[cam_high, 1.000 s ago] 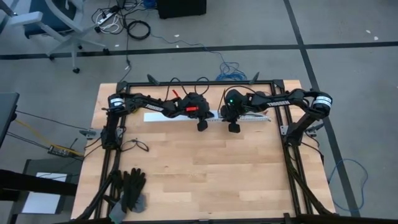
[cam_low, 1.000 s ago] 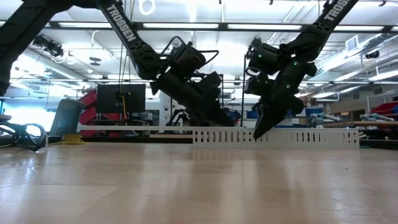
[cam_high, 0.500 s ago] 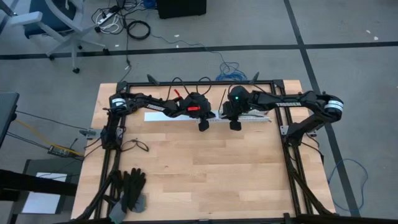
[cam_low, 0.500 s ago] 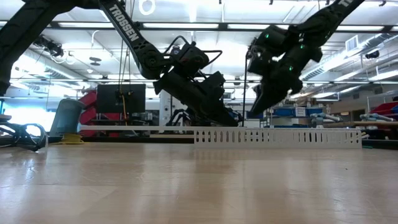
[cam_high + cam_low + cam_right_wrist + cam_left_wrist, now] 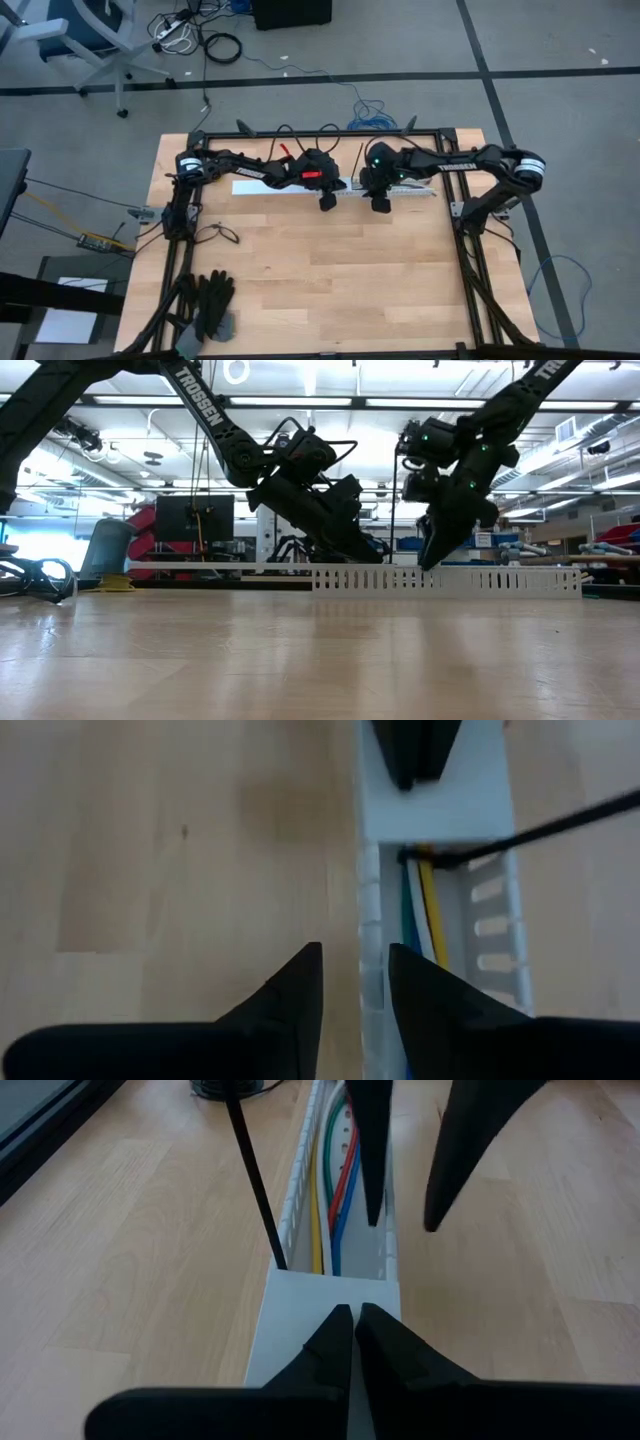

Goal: Ziptie cables
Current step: Close the white cable duct

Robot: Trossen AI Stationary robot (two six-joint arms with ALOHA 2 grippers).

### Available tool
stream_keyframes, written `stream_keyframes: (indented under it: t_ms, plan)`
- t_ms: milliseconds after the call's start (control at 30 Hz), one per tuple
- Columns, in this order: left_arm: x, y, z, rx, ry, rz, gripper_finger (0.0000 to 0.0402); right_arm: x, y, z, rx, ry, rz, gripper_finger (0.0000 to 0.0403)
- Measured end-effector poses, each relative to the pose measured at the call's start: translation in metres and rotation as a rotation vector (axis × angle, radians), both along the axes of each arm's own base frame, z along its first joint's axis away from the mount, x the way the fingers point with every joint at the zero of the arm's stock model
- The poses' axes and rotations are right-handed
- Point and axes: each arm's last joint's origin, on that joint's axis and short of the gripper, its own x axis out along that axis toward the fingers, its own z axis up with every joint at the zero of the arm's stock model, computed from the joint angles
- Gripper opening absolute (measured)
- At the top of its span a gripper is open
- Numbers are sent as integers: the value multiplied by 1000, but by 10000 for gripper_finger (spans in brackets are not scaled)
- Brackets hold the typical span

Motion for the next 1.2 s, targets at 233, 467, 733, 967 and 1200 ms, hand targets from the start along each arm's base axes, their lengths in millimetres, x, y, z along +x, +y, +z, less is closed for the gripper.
stream_keyframes:
  t_ms: [233, 467, 733, 967, 1200]
  plan:
    - [0, 0, 0, -7, -4, -9, 0, 1, -2, -9, -21, 54, -27, 71]
    - [0, 0, 0, -9, -10, -15, 0, 2, -1, -9, -39, 39, 14, 5]
    - [1, -1, 2, -3, -33, -19, 0, 6, 1, -8, -42, 5, 36, 2]
    - [3, -3, 2, 1, -42, -25, 0, 7, 2, -7, -23, -21, 44, 1]
    - [3, -3, 2, -1, -39, -26, 0, 8, 3, -6, 13, -34, 3, 15]
